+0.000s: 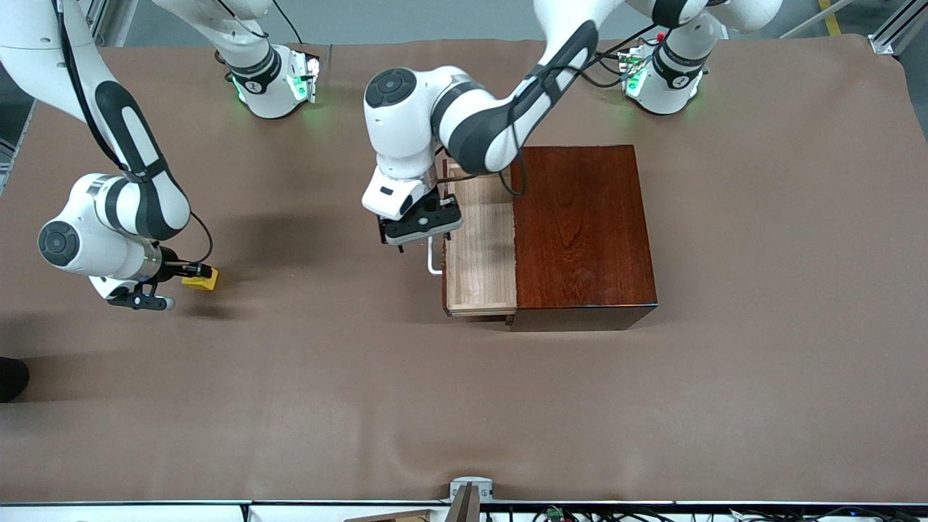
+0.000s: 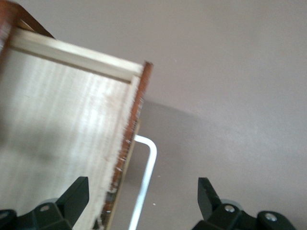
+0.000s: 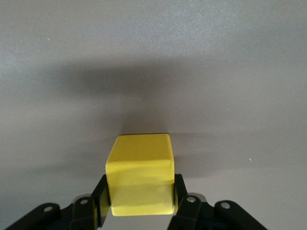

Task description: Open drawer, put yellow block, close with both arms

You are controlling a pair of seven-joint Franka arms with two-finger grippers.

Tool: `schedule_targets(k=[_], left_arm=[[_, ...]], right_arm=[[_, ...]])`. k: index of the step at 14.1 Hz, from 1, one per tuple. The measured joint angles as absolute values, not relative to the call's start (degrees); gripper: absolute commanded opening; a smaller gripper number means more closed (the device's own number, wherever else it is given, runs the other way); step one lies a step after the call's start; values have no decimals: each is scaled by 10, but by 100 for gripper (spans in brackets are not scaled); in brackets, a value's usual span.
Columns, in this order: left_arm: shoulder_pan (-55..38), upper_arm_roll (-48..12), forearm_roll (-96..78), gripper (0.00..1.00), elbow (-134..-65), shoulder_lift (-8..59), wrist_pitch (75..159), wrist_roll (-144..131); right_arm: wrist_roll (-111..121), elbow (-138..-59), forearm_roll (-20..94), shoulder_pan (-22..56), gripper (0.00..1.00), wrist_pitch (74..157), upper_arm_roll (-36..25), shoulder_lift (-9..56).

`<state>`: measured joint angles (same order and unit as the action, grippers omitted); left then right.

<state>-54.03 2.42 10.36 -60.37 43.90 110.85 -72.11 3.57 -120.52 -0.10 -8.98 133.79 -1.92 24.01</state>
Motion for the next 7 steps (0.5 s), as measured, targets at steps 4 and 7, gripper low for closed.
schedule_targets(k=[4, 7], left_arm=[[-510, 27, 104, 100, -600, 371, 1036, -674], [-468, 27, 104, 100, -601, 318, 966, -611]], right_arm=[[36, -1204, -1, -90, 0, 1338, -19, 240], [36, -1198, -1, -90, 0, 1323, -19, 238]])
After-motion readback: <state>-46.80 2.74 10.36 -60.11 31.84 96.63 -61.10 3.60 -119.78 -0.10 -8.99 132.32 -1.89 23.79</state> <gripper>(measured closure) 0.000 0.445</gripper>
